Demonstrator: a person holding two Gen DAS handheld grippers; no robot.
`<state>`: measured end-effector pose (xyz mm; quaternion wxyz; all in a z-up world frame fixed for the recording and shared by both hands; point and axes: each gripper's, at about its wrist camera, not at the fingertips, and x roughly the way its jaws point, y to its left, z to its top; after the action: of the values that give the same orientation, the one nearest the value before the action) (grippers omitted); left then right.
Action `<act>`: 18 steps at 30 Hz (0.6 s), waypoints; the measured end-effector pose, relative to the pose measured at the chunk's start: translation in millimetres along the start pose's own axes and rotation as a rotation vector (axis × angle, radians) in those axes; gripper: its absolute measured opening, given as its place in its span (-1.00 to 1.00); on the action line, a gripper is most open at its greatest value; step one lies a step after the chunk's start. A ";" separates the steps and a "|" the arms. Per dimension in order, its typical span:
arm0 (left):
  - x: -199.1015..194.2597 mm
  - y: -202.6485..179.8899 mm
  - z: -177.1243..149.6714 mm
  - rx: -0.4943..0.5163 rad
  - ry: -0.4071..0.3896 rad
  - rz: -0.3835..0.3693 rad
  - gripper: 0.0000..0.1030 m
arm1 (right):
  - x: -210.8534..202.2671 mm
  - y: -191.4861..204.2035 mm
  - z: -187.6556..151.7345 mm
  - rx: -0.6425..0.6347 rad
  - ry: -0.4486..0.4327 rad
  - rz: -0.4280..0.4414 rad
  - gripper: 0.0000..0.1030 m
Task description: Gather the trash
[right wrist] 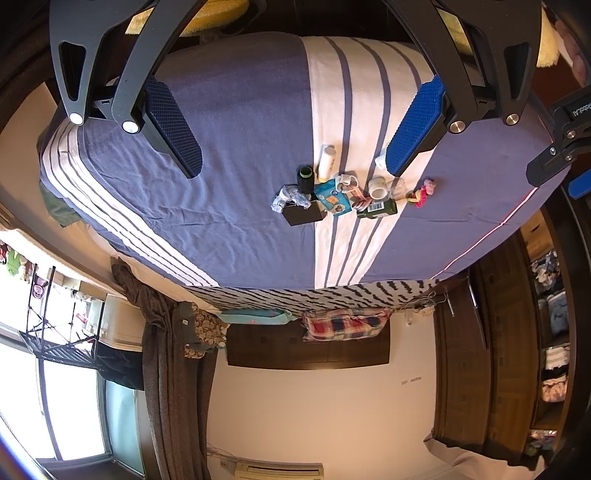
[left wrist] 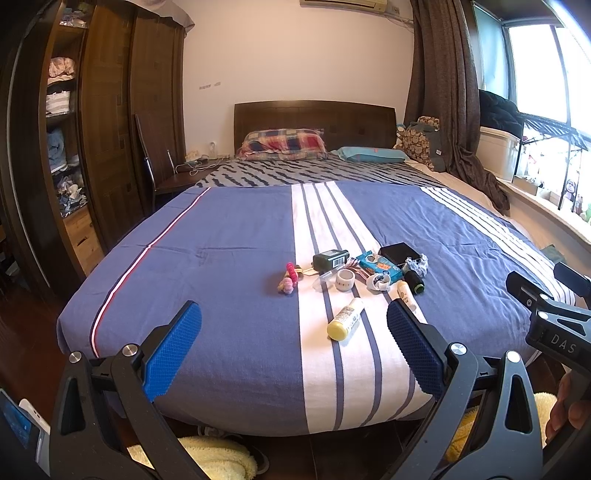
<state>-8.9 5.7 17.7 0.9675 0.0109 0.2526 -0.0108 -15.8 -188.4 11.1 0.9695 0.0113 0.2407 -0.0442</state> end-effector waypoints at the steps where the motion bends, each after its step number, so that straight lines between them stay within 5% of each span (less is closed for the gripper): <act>1: -0.1 0.2 0.8 0.000 -0.001 0.001 0.85 | 0.2 0.1 0.0 0.000 0.000 0.000 0.94; 18: 0.4 2.3 2.9 -0.002 -0.003 0.006 0.85 | 0.8 1.0 0.5 -0.001 0.004 0.001 0.94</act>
<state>-7.1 7.9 20.1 0.9678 0.0108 0.2513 -0.0078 -14.8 -187.5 11.2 0.9691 0.0111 0.2425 -0.0436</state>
